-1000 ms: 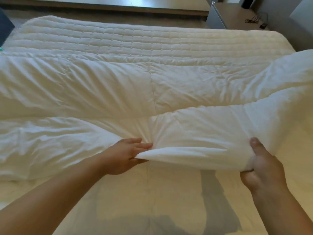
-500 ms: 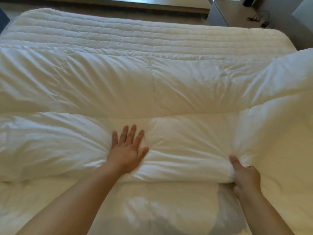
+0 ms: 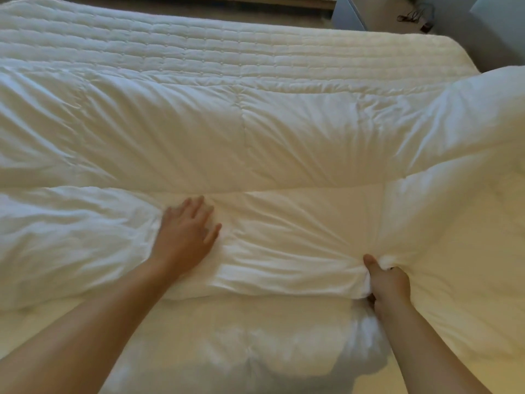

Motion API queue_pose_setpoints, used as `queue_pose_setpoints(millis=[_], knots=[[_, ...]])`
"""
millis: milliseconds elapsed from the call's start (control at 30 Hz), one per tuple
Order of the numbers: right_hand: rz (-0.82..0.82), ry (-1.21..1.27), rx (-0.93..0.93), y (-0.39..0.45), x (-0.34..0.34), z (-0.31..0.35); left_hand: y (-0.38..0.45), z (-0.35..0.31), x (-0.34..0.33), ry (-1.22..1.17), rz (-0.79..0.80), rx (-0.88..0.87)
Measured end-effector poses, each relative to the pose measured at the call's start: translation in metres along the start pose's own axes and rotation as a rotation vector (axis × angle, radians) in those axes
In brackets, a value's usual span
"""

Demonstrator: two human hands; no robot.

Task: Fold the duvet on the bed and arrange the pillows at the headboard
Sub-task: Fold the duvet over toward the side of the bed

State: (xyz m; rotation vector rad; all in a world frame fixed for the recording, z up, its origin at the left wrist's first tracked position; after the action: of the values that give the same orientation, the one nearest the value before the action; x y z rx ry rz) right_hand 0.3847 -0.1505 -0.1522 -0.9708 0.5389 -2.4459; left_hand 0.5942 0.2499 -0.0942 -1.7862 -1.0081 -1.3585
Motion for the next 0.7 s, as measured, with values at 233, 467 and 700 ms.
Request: queue_pose_setpoints(millis=[233,467,700], knots=[[-0.281,0.150,0.026,-0.002,0.036,0.021,-0.092,0.185,0.004,0.096,0.270,0.509],[-0.066,-0.056,-0.161,-0.019,0.011,0.007,-0.102,0.211,-0.007,0.030,0.425,0.489],[0.014,-0.343,-0.071,0.007,0.001,-0.007,-0.028,0.142,0.045,-0.123,-0.049,0.554]])
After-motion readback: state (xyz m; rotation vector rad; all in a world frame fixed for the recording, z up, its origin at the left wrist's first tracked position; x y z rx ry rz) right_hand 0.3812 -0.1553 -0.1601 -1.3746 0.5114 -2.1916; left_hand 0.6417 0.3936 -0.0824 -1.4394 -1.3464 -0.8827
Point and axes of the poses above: each hand's wrist, its own y-axis towards the middle knuckle, its own x-axis out of the back of the hand, z = x × y, the point moved 9 cm from there along y, towards the middle knuckle, and after that the axes turned 6 degrees about -x, right-handed, at the moved point
